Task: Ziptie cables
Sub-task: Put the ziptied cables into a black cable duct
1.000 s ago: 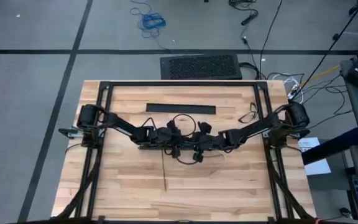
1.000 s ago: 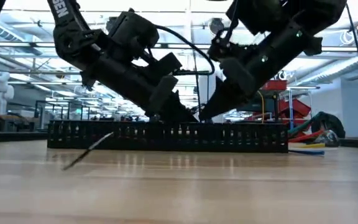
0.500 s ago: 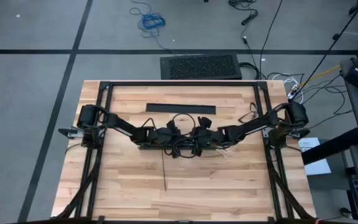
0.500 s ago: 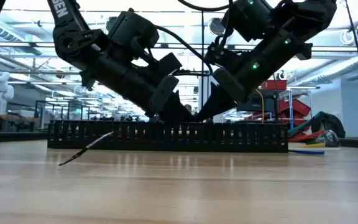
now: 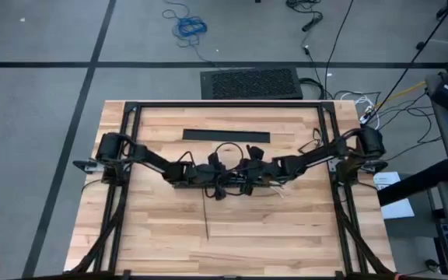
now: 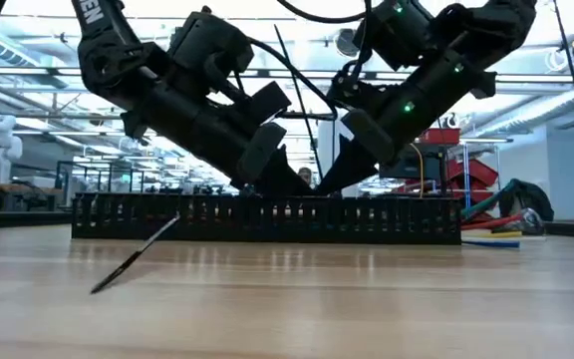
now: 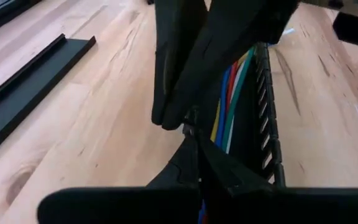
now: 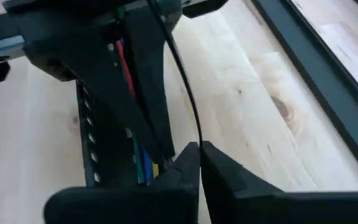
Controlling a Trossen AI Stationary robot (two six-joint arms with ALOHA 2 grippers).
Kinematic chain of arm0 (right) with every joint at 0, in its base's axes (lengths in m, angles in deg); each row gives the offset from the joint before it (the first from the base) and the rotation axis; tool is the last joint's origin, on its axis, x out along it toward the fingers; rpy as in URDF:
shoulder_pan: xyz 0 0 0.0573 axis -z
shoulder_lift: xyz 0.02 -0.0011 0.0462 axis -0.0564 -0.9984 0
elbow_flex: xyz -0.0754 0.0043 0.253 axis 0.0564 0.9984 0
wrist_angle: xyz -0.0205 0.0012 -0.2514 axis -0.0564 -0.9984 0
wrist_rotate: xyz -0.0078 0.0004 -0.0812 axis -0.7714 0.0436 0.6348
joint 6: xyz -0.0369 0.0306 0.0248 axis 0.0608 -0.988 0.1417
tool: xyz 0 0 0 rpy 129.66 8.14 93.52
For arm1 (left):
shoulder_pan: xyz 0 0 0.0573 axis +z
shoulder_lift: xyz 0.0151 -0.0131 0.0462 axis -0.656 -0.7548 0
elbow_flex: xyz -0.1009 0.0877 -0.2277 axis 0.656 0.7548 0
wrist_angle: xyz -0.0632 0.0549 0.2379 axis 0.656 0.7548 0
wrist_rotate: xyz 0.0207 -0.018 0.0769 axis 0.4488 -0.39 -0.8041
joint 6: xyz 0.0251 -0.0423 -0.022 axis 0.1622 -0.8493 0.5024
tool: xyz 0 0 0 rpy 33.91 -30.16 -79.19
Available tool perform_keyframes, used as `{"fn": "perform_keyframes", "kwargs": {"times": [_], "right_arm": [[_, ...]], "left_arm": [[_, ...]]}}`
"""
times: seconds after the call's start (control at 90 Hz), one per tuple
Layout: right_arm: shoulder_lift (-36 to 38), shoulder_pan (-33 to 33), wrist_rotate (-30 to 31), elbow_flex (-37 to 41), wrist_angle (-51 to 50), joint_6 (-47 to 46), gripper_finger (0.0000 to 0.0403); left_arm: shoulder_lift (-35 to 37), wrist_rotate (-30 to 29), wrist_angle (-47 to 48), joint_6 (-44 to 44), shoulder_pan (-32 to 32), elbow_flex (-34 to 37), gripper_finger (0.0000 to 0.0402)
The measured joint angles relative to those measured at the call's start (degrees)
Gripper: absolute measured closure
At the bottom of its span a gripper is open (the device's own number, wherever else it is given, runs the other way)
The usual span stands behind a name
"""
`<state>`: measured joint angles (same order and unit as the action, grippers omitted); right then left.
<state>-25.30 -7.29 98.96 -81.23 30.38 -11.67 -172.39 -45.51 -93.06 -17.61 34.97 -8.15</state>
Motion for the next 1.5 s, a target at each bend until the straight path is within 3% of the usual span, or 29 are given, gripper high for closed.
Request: {"fn": "perform_keyframes", "kwargs": {"times": [0.689,1.5], "right_arm": [[-1.44,0.29,-6.03,0.17,3.68,2.00,0.0403],[-3.41,1.27,-5.97,-0.13,2.34,3.39,0.0403]], "left_arm": [[0.00,0.69,0.34,1.41,-1.09,0.00,0.0401],[0.00,0.65,0.57,1.49,-1.14,0.00,0.0402]]}}
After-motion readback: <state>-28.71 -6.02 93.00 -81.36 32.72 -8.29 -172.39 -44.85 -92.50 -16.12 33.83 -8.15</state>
